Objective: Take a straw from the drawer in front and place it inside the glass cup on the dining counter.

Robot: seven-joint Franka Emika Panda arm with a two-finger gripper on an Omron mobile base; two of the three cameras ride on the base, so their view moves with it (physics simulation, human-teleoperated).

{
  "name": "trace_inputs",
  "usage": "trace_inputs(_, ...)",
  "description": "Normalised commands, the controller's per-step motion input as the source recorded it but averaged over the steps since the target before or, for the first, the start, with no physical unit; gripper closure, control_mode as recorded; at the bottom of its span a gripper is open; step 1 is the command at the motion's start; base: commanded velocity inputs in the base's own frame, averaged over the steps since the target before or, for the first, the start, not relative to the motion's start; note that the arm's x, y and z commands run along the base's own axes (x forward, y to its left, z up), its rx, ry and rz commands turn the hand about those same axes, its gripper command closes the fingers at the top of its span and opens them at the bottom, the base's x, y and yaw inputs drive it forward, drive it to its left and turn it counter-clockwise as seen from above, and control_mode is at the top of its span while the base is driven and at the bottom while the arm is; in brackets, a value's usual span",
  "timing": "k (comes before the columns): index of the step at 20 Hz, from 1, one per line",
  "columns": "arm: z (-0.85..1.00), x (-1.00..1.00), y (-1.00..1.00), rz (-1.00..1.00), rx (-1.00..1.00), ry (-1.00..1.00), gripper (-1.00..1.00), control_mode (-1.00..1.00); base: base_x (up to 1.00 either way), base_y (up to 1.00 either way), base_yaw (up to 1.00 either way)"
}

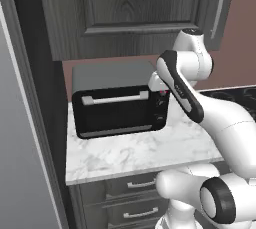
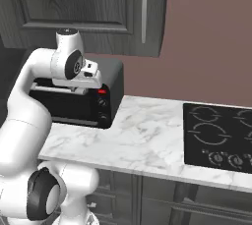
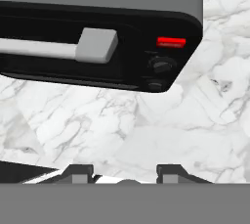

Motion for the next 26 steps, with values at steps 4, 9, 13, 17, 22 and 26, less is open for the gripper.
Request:
trace_inputs(4, 0.00, -0.01, 0.00, 0.00, 0.00, 0.00, -1.00, 1.00, -0.35, 0.00, 0.00)
trace_inputs(9, 0.00, 0.00, 0.00, 0.00, 0.00, 0.00, -1.00, 1.00, -0.77, 0.00, 0.00)
trace_inputs(13, 0.00, 0.00, 0.00, 0.00, 0.00, 0.00, -1.00, 1.00, -0.29, -0.11, 0.01)
trace_inputs(17, 0.00, 0.00, 0.00, 0.00, 0.00, 0.00, -1.00, 1.00, 0.00, -0.57, 0.28)
trace_inputs(22, 0.00, 0.00, 0.00, 0.00, 0.00, 0.00, -1.00, 1.00, 0.03, -0.75, 0.44)
trace_inputs(26, 0.00, 0.00, 0.00, 0.00, 0.00, 0.00, -1.00, 1.00, 0.00, -0.71, 0.44)
